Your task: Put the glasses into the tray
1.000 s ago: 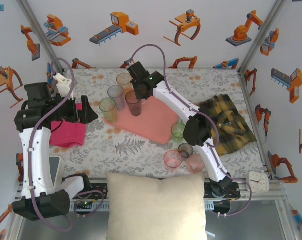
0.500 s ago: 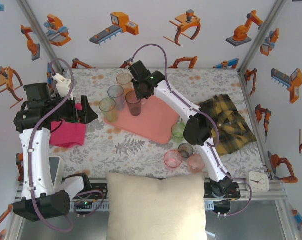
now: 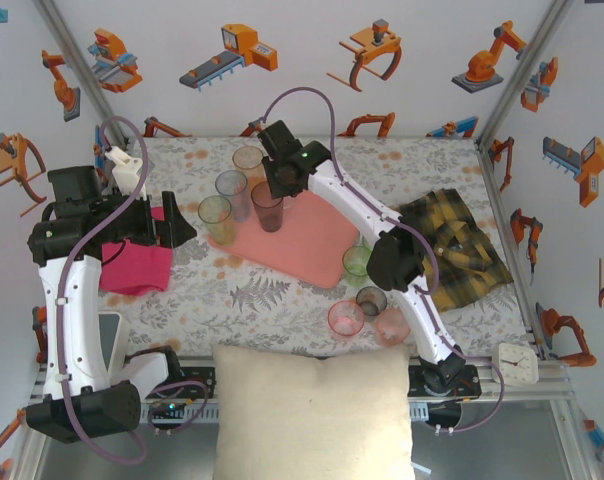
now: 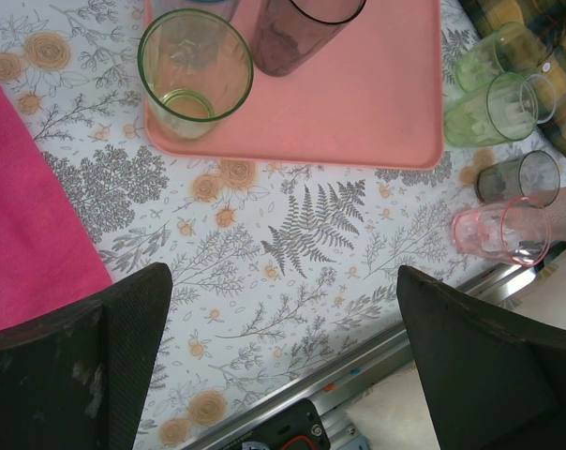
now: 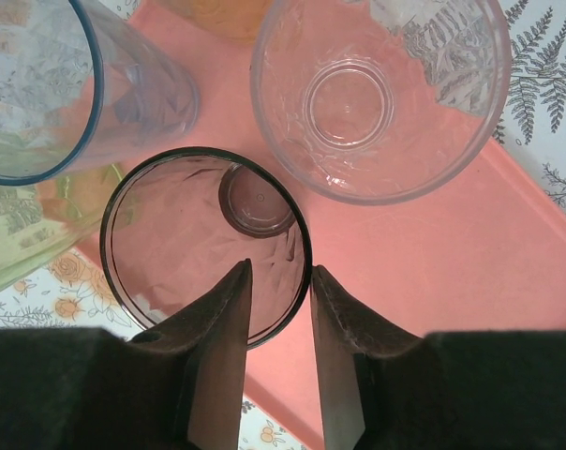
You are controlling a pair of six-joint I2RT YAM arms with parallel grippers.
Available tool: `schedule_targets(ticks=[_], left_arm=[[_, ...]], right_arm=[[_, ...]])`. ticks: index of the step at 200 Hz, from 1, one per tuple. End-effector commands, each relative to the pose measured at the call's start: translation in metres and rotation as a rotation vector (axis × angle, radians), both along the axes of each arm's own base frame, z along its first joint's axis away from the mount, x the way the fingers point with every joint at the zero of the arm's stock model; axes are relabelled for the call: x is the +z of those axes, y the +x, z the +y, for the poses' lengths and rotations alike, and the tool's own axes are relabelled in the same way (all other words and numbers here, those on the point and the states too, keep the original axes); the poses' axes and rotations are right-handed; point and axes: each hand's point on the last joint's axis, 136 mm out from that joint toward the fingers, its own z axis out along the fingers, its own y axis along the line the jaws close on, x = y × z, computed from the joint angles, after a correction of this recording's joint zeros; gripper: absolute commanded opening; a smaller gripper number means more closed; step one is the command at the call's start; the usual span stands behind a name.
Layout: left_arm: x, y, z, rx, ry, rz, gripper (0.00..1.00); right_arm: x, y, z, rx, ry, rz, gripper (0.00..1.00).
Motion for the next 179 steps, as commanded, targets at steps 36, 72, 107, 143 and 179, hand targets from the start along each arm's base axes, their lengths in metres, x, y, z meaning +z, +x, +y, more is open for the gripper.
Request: schedule_targets(ticks=[36, 72, 107, 143, 179], left_arm=[[0.005, -0.004, -0.003, -0.005, -0.026, -0.015, 0.97], [0.006, -0.005, -0.003, -0.008, -0.025, -0.019, 0.97], [0.008, -0.005, -0.003, -0.007, -0.026, -0.025, 0.97], [0.009, -0.005, -0.003, -0.005, -0.026, -0.027, 0.97], [0.011, -0.005, -0.003, -0.007, -0.021, -0.034, 0.97]], right_arm=[[0.017, 0.002, -0.011, -0.031, -0.003, -0.022, 0.36], [0.031, -0.003, -0.017, -0.03, -0.006, -0.033, 0.36], [0.052, -0.01, -0.025, -0.029, -0.004, -0.057, 0.37], [0.074, -0.019, -0.036, -0.035, 0.005, -0.081, 0.37], [0.094, -0.028, -0.046, -0.045, 0.023, -0.103, 0.37]])
